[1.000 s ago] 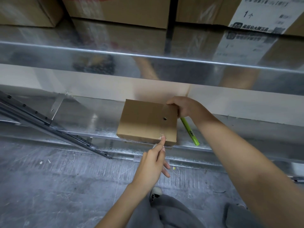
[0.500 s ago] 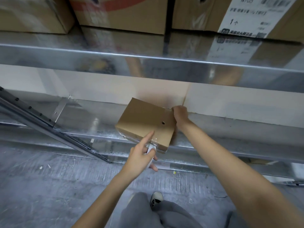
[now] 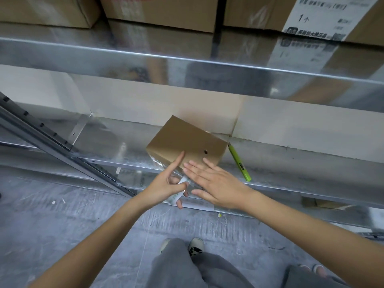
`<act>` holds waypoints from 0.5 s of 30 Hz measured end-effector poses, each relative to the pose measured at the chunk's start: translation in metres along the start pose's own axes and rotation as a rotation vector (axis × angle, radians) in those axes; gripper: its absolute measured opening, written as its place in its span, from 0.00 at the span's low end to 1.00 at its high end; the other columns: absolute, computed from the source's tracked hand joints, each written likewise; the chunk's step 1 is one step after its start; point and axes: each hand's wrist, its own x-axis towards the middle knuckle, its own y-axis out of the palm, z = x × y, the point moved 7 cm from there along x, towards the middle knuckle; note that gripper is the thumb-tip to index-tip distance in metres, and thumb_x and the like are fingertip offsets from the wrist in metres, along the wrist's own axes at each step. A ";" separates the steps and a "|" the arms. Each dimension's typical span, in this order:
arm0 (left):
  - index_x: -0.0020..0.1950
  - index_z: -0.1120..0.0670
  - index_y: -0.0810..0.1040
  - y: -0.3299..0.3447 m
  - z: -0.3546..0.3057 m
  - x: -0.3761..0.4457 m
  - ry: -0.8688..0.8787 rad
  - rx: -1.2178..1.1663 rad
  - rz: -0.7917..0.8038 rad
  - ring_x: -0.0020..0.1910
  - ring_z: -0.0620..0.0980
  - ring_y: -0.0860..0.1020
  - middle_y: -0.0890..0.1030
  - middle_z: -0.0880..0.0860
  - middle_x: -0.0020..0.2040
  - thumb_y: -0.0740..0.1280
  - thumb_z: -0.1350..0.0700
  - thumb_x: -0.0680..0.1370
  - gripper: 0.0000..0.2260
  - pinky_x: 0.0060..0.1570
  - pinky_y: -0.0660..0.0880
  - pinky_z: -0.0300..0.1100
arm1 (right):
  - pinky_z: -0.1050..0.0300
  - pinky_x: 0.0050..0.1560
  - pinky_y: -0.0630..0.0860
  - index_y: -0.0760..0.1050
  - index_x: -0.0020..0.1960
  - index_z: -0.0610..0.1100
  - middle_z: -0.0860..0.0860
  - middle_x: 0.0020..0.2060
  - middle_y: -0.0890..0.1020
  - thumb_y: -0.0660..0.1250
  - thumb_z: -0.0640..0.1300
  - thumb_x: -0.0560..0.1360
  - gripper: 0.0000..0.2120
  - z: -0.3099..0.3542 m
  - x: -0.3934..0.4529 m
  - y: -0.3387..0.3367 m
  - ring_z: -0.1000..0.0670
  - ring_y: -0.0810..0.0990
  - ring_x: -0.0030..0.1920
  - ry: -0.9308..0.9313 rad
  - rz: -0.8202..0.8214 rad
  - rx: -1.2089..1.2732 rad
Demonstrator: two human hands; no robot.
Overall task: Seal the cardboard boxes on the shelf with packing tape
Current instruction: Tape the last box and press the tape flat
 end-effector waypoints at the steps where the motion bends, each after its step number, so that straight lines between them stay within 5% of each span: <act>1: 0.77 0.33 0.50 0.000 0.001 0.000 -0.005 -0.003 0.001 0.30 0.59 0.81 0.83 0.62 0.39 0.67 0.61 0.79 0.38 0.56 0.78 0.47 | 0.54 0.76 0.35 0.50 0.79 0.43 0.49 0.78 0.52 0.44 0.61 0.82 0.32 -0.003 0.000 -0.001 0.54 0.46 0.78 0.004 0.013 0.003; 7: 0.75 0.29 0.51 -0.004 0.003 0.003 -0.037 0.057 -0.004 0.33 0.59 0.83 0.84 0.62 0.42 0.67 0.59 0.80 0.37 0.71 0.67 0.50 | 0.51 0.77 0.37 0.45 0.79 0.48 0.54 0.78 0.47 0.38 0.68 0.76 0.38 -0.075 -0.004 -0.022 0.57 0.40 0.77 0.271 0.033 0.047; 11: 0.75 0.30 0.51 -0.003 0.001 0.005 -0.036 0.055 -0.012 0.33 0.59 0.83 0.84 0.63 0.42 0.67 0.58 0.80 0.36 0.72 0.64 0.52 | 0.58 0.75 0.36 0.39 0.79 0.44 0.50 0.79 0.43 0.48 0.70 0.75 0.44 -0.094 -0.004 -0.016 0.55 0.38 0.77 0.436 -0.035 0.165; 15: 0.75 0.30 0.51 -0.002 0.002 0.004 -0.022 0.018 0.000 0.34 0.60 0.83 0.84 0.63 0.43 0.67 0.58 0.79 0.36 0.70 0.67 0.47 | 0.58 0.75 0.49 0.44 0.79 0.47 0.51 0.78 0.52 0.59 0.71 0.73 0.47 -0.102 -0.005 -0.016 0.52 0.51 0.77 0.574 -0.045 0.380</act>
